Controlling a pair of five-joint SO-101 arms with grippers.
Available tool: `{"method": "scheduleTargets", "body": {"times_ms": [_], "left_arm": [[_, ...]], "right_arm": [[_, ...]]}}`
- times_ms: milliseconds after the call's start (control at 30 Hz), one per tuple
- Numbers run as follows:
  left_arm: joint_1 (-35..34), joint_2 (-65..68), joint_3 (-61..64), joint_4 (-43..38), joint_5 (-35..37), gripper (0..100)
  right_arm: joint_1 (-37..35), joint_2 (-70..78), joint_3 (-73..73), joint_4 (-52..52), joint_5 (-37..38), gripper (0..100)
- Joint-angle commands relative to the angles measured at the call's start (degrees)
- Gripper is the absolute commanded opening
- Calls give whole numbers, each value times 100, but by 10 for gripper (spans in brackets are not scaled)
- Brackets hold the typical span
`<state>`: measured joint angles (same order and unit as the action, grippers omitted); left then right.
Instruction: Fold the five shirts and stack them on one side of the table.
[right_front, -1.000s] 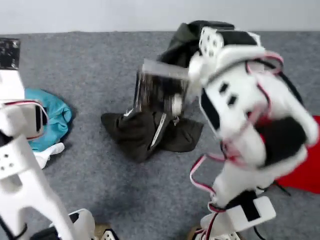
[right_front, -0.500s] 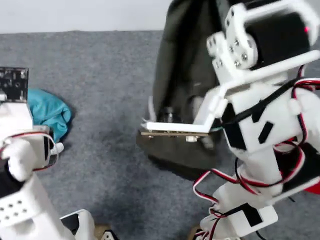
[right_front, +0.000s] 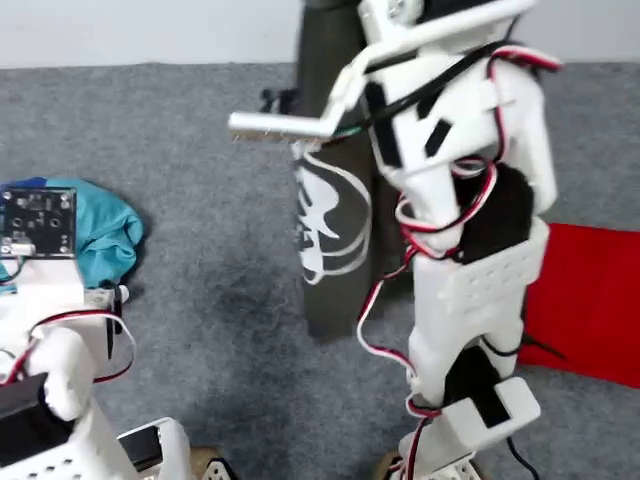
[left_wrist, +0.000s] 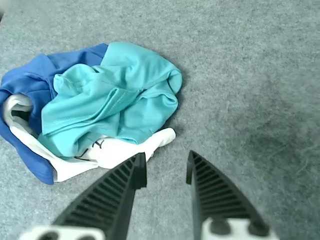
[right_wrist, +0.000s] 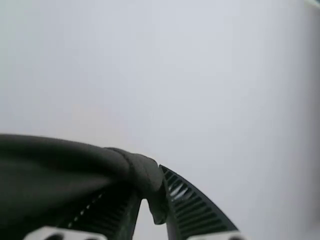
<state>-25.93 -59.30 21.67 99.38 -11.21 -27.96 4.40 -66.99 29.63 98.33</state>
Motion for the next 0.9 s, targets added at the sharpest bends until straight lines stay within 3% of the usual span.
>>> {"method": "scheduleTargets", "body": {"times_ms": [0,133,367,600,733,867], "left_arm": [[-18,-176,198,-132,0,137],[-9,-369,549,-431,9,137],[-9,-440,954,-967,18,137],[0,-431,1253,-1160,18,137],[123,-422,1323,-1169,-62,137],[941,-422,1332,-1037,-290,137]], "right_arm": [[-207,-57,-35,-154,202,9],[-84,-136,-44,303,193,9],[629,-752,0,4426,123,9],[1666,-769,26,7266,-905,9],[2281,-699,510,7319,-1653,9],[2879,-699,1424,7319,-1969,9]]}}
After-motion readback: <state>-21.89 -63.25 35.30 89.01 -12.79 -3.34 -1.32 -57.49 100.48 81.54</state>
